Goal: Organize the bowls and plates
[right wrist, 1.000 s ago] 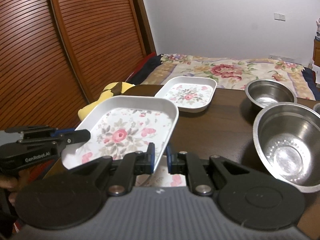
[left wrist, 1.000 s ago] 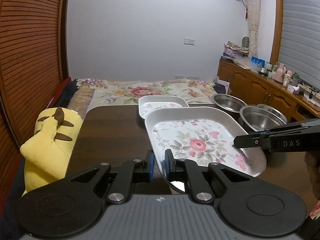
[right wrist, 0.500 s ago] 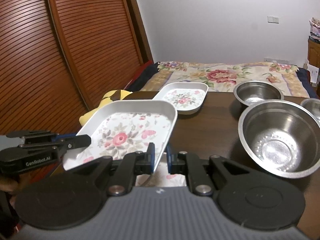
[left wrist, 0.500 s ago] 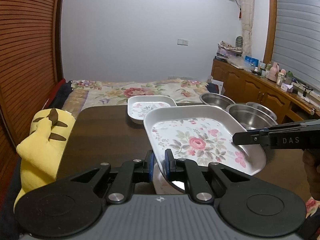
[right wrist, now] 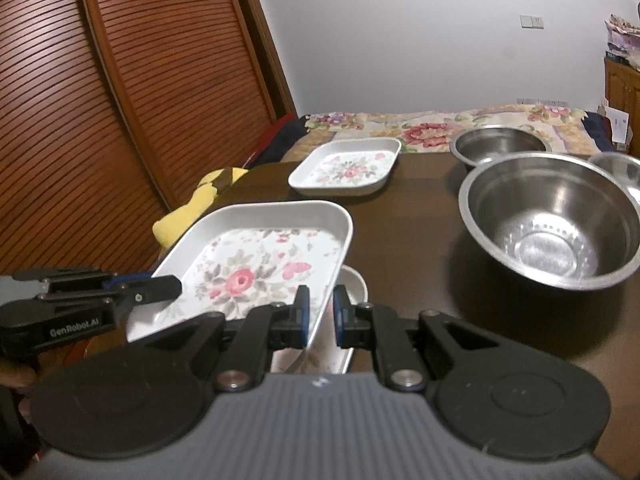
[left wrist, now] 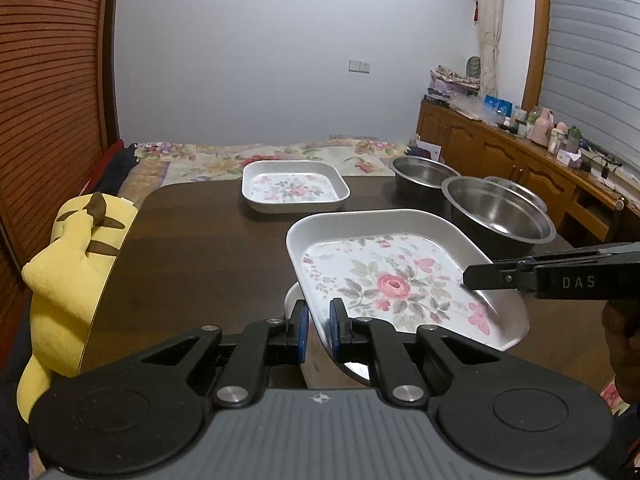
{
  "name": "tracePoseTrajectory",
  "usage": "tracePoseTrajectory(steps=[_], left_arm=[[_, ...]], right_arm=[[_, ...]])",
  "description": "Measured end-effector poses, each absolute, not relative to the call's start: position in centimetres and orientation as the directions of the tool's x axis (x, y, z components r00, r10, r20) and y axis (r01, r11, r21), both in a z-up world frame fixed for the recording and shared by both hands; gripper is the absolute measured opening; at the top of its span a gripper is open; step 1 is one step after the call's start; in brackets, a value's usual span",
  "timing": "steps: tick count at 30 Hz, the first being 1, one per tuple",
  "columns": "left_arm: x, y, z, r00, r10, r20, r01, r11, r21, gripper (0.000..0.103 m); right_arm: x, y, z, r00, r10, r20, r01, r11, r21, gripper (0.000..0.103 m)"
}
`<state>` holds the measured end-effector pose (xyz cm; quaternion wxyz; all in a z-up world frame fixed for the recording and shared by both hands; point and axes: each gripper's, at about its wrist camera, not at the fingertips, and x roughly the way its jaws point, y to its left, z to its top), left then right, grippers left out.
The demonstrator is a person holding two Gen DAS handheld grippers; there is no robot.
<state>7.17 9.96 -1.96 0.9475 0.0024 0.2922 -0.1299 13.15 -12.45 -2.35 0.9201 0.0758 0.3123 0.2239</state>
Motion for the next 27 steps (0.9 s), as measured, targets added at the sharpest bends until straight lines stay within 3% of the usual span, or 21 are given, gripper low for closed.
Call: tracePoseTrajectory(steps=[27], left_arm=[[6.9,8.6,-4.7,0.778,-0.208,-0.593,0.242,0.97,-0.024,0.012]], right_arm=[[12.1,-12.5,-5.4,0.716,0.43,-0.551,-0.326,0.903,0.281,0.014]])
